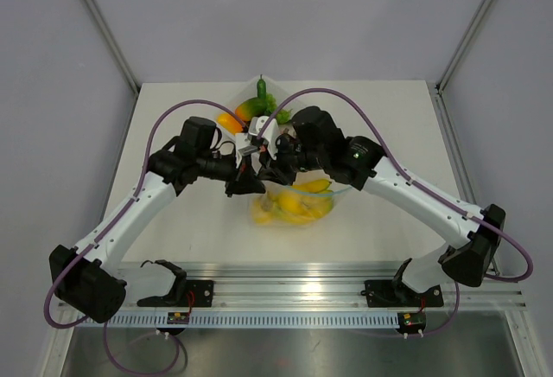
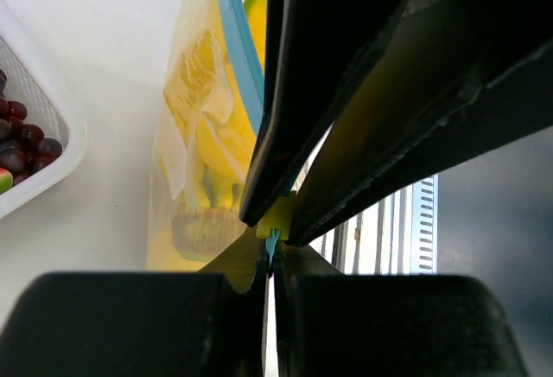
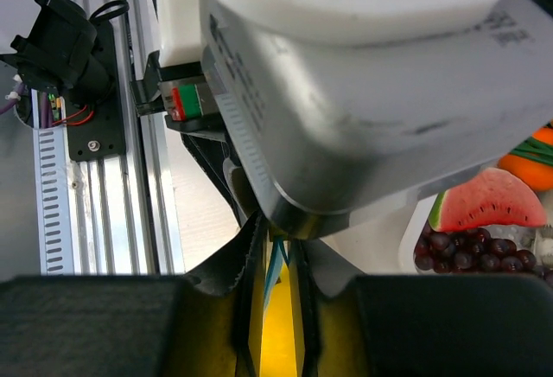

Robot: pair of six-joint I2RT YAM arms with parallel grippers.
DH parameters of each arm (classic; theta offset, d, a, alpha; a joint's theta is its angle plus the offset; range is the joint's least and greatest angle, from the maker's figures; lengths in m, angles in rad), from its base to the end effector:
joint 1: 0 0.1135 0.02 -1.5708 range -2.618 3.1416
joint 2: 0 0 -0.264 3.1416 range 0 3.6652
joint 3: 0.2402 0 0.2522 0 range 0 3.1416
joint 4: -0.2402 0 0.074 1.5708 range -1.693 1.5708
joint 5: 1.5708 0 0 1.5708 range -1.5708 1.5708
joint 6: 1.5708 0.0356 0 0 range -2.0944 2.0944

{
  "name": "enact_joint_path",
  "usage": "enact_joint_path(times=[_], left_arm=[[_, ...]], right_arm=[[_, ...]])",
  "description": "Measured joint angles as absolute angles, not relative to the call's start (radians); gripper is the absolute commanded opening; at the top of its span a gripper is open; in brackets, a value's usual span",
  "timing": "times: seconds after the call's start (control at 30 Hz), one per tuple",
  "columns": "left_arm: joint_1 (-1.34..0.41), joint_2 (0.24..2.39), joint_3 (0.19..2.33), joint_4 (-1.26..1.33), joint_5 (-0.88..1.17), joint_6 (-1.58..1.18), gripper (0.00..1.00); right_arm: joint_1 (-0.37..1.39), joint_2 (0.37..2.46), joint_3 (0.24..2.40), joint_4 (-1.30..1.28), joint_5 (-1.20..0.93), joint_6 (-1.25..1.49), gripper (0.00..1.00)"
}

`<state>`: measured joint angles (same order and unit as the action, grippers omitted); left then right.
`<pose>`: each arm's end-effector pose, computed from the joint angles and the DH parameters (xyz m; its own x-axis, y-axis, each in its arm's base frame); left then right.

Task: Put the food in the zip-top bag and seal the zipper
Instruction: Zip the zipper food storage bag at the center of the board.

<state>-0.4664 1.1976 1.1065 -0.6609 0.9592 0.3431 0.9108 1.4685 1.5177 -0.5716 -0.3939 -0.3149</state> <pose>0.2032 -0.1349 0.3323 -0.3080 0.3713 -0.8759 0.9513 0.1264 -0.2810 0.1899 0.2670 0.3948 -0.0018 -0.4688 -0.8833 -0.9823 0.1664 -0.0863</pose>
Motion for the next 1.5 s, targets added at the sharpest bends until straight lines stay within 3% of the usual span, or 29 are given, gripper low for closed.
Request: enact_joint_path(times=[0.33, 1.37, 1.43, 1.5], left_arm=[[-0.461, 1.2, 1.107, -0.673, 0.952, 0.341, 0.0], [-0.435, 1.205, 1.117, -0.624, 0.882, 0.243, 0.0], [-0.435, 1.205, 1.117, -0.617, 0.883, 0.237, 0.18], [-0.429, 1.207, 1.118, -0.612, 0.883, 0.243, 0.46]], right_arm=[[0.911, 1.472, 1.502, -0.544, -0.396, -0.289, 0.0], [0.913, 1.356, 1.331, -0.419, -0.317, -0.22, 0.0], [0.913, 1.354, 1.329, -0.419, -0.315, -0.216, 0.0], [0.913, 1.351, 1.329, -0.434, -0.316, -0.213, 0.0]])
